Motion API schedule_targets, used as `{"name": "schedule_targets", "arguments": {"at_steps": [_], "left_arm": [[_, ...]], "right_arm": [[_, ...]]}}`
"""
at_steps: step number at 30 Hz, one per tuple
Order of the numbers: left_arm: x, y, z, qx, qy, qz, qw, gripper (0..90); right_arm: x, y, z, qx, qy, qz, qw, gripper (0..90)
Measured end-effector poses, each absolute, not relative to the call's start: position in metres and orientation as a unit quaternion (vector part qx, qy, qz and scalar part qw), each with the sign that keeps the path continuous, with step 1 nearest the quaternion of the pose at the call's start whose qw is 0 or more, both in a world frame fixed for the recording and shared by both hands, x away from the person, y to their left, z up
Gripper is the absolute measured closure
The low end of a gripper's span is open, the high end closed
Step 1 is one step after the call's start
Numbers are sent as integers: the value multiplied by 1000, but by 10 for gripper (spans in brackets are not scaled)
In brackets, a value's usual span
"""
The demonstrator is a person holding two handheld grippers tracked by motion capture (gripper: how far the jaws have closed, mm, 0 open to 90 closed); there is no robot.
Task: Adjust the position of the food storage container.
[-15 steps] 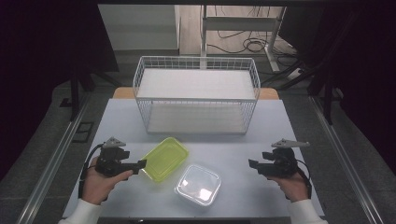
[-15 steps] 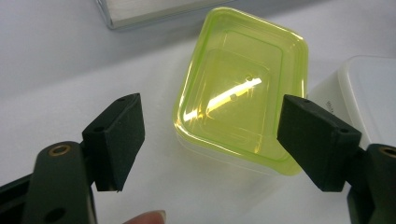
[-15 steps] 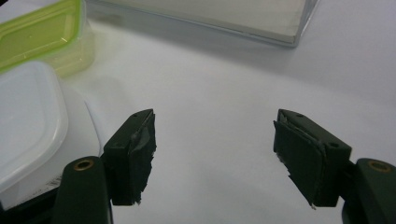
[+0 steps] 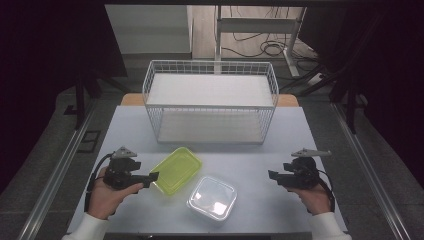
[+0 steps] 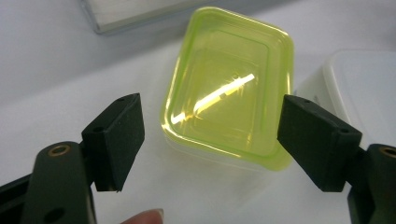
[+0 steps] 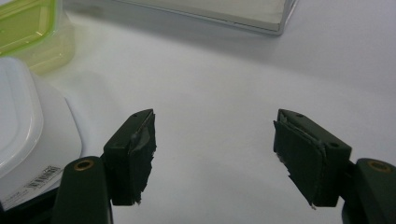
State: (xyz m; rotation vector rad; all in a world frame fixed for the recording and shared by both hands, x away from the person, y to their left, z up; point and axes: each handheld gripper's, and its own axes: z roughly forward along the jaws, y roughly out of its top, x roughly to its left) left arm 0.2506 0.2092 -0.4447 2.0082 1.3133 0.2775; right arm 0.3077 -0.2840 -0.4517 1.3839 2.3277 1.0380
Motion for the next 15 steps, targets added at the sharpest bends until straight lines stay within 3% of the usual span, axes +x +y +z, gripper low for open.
{"name": "schedule_targets", "arguments": {"at_steps": [15], "left_arm": [[249, 184, -442, 822, 459, 67, 330, 246]], "right_arm": [[305, -286, -452, 478, 794, 355, 120, 297]]}}
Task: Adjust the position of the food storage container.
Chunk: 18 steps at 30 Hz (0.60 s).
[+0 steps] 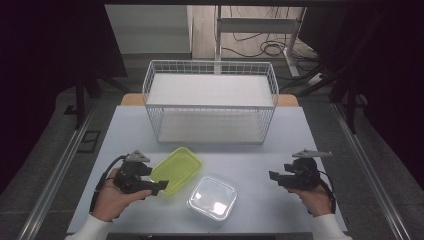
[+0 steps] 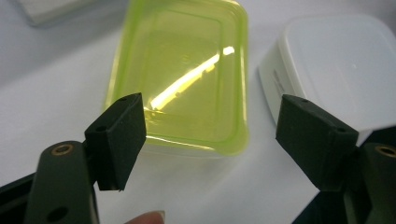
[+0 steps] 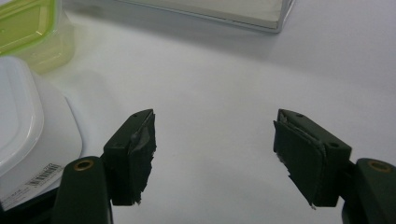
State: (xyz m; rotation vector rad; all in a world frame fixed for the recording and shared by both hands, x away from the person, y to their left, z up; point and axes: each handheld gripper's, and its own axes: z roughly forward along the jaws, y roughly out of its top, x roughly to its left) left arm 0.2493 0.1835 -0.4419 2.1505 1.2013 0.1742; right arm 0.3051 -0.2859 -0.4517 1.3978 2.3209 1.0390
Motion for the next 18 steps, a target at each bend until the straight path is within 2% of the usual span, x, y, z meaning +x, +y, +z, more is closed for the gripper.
{"name": "schedule_targets", "arguments": {"at_steps": [6, 14, 18], "left_arm": [[246, 167, -444, 842, 435, 44, 316, 318], [243, 152, -451, 863, 405, 24, 302, 354], [241, 145, -457, 869, 395, 16, 299, 433]], "right_arm": [[304, -286, -452, 477, 796, 354, 121, 293], [305, -285, -453, 478, 798, 343, 130, 291], [305, -285, -453, 478, 799, 339, 131, 289]]}}
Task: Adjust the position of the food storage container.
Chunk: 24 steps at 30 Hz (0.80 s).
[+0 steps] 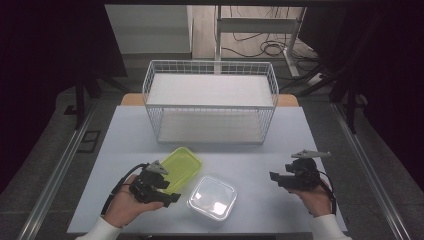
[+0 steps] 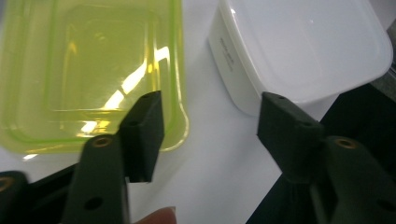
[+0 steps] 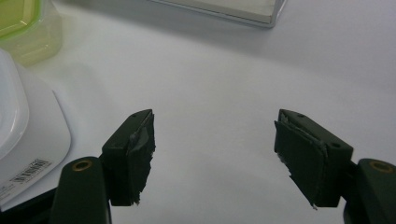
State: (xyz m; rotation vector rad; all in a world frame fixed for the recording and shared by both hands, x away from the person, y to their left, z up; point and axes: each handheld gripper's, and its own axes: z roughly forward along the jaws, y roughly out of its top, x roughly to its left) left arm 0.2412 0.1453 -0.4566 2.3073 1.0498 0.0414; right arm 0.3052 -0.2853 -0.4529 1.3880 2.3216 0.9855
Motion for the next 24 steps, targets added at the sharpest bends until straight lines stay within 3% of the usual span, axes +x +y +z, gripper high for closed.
{"name": "schedule_targets", "arguments": {"at_steps": [12, 18, 24], "left_arm": [[242, 133, -470, 889, 368, -5, 271, 800], [242, 128, -478, 893, 366, -6, 261, 892], [245, 127, -484, 895, 374, -1, 243, 897]], "right_arm": [[305, -285, -454, 479, 801, 333, 136, 284], [305, -285, -454, 478, 802, 332, 136, 284], [306, -286, -456, 476, 804, 329, 138, 282]]}}
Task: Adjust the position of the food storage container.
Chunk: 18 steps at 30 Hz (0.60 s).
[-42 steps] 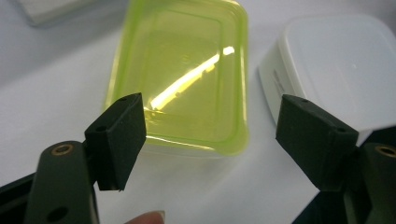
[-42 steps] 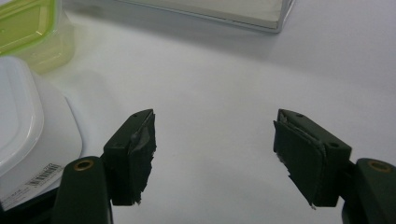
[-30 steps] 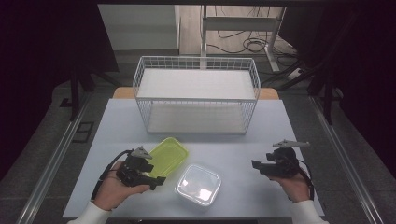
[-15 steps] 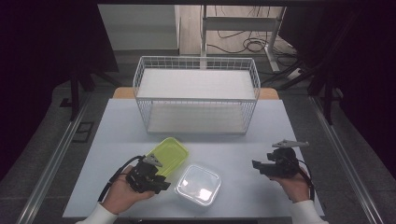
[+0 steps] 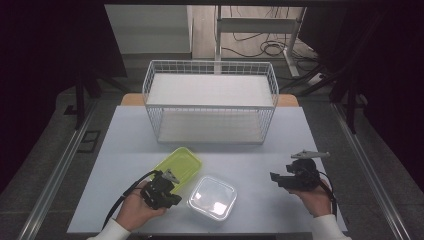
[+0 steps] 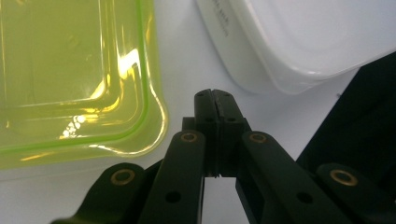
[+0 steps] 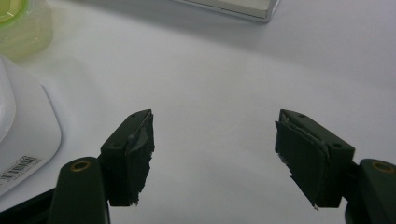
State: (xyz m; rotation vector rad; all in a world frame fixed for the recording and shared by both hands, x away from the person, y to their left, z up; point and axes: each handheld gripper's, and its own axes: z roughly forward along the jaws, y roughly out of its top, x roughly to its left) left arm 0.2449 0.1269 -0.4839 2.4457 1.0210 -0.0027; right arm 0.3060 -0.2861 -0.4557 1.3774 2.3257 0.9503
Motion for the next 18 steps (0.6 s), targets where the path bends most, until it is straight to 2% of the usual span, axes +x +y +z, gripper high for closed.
{"name": "schedule_targets", "arguments": {"at_steps": [18], "left_arm": [[259, 155, -490, 881, 413, 15, 231, 898]], "right_arm": [[305, -285, -456, 470, 805, 337, 134, 275]]}}
